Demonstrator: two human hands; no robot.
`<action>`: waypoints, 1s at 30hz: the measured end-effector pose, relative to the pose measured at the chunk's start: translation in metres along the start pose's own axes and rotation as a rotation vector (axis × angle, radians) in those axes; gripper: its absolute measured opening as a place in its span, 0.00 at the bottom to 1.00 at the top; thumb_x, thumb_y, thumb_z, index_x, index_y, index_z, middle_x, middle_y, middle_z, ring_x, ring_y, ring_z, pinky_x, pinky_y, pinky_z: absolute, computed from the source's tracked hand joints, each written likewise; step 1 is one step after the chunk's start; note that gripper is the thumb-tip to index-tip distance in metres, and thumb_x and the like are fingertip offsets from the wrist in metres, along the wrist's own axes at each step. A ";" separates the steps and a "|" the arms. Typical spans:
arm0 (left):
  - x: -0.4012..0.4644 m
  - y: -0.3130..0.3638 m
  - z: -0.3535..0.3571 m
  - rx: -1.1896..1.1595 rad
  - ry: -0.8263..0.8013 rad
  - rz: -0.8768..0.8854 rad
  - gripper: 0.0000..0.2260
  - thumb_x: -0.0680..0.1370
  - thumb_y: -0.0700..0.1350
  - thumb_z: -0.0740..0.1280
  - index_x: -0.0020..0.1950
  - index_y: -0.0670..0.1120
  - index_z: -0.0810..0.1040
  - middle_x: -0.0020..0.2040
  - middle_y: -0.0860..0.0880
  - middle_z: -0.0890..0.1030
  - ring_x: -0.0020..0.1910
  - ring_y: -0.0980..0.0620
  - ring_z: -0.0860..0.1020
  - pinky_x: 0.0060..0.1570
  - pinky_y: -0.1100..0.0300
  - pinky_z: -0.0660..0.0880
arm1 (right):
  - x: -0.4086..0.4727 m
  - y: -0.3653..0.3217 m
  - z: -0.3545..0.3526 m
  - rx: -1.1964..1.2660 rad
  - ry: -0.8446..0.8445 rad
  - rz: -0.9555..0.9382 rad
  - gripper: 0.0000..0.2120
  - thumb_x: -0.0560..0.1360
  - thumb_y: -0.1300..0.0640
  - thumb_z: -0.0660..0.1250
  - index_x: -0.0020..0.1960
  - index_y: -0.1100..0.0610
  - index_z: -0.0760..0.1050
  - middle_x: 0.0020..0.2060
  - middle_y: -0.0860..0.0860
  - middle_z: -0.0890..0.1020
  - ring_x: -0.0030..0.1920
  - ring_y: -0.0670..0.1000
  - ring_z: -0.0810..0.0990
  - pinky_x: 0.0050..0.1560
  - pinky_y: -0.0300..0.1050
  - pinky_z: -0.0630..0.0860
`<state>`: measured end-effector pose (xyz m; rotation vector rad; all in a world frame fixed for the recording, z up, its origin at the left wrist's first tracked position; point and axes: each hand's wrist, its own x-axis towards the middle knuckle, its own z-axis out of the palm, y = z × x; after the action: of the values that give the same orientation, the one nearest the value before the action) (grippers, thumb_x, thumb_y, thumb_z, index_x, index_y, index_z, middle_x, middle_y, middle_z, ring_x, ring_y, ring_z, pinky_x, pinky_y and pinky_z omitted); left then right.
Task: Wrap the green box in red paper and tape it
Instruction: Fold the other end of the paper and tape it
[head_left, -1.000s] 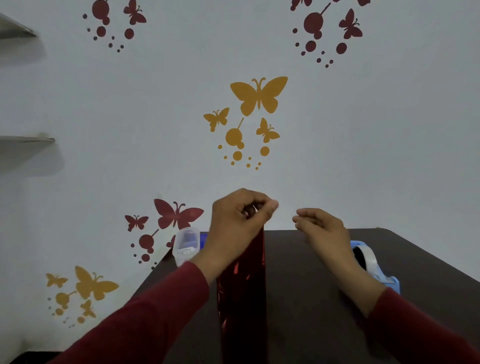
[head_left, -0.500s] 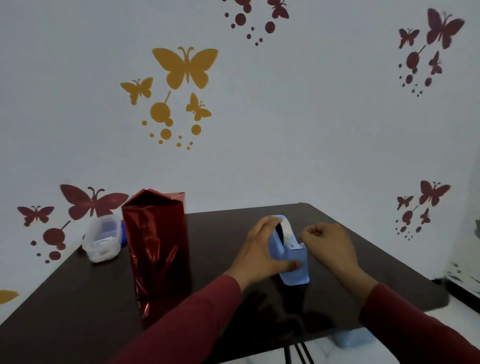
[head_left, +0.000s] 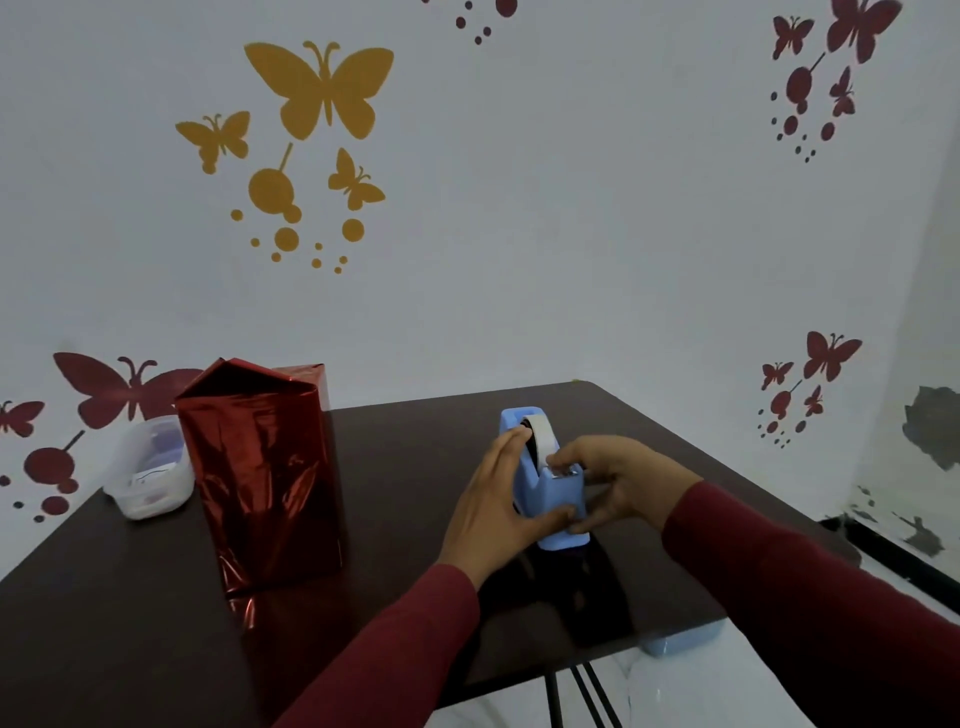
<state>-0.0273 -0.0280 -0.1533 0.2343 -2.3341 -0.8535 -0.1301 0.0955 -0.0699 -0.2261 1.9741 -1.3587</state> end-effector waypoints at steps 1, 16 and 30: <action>0.000 0.000 0.000 0.000 -0.003 -0.001 0.48 0.70 0.68 0.75 0.83 0.59 0.54 0.80 0.64 0.55 0.71 0.71 0.56 0.68 0.65 0.63 | -0.001 -0.003 0.001 0.011 0.002 -0.005 0.10 0.79 0.59 0.71 0.57 0.63 0.77 0.61 0.60 0.75 0.58 0.66 0.77 0.39 0.67 0.83; 0.000 -0.014 0.001 -0.100 -0.031 -0.029 0.40 0.72 0.63 0.62 0.83 0.55 0.58 0.82 0.58 0.57 0.79 0.58 0.60 0.73 0.54 0.67 | -0.013 0.050 0.014 0.481 0.102 -0.381 0.05 0.77 0.65 0.72 0.49 0.68 0.83 0.44 0.61 0.86 0.44 0.61 0.86 0.44 0.63 0.82; -0.001 -0.018 0.003 -0.188 0.049 -0.049 0.33 0.72 0.62 0.61 0.77 0.53 0.67 0.72 0.58 0.68 0.68 0.58 0.72 0.63 0.53 0.75 | 0.011 0.099 -0.001 0.007 0.142 -0.647 0.10 0.74 0.62 0.77 0.36 0.64 0.85 0.63 0.33 0.78 0.58 0.43 0.82 0.52 0.33 0.80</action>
<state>-0.0293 -0.0400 -0.1673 0.2299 -2.1942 -1.0728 -0.1145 0.1336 -0.1609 -0.8424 2.1026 -1.8158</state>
